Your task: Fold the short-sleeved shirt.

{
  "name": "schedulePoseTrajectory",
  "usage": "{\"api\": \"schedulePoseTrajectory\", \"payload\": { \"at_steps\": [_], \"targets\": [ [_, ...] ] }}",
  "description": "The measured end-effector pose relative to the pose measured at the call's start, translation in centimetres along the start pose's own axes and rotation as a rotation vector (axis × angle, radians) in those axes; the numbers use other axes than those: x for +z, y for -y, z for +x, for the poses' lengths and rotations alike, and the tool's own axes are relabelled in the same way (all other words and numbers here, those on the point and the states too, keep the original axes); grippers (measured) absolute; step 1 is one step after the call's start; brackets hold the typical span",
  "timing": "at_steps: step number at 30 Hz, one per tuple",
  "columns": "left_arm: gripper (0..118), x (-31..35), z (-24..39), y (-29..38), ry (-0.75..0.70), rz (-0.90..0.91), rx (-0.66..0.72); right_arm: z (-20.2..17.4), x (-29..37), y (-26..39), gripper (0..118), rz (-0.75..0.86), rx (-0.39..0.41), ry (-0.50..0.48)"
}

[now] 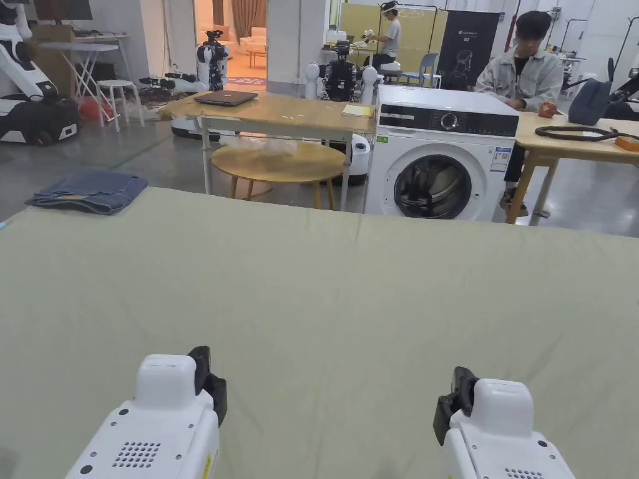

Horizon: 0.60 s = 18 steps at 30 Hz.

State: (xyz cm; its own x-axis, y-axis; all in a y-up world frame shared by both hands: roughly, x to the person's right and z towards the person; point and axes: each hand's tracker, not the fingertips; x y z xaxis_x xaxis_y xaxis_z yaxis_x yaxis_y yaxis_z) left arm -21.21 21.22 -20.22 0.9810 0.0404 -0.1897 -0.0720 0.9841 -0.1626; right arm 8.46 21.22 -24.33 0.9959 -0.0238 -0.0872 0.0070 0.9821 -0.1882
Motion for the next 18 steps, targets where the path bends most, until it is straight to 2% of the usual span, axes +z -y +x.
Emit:
{"api": "schedulePoseTrajectory", "payload": {
  "at_steps": [3,18],
  "targets": [
    [0,-0.2,-0.2,0.3,0.004,-0.005,0.01,0.2,-0.2,0.4,0,-0.008,-0.023,0.007],
    [1,-0.7,-0.3,-0.6,0.017,-0.003,-0.006,0.3,-0.7,0.5,0,-0.012,-0.005,-0.004]
  ]
}}
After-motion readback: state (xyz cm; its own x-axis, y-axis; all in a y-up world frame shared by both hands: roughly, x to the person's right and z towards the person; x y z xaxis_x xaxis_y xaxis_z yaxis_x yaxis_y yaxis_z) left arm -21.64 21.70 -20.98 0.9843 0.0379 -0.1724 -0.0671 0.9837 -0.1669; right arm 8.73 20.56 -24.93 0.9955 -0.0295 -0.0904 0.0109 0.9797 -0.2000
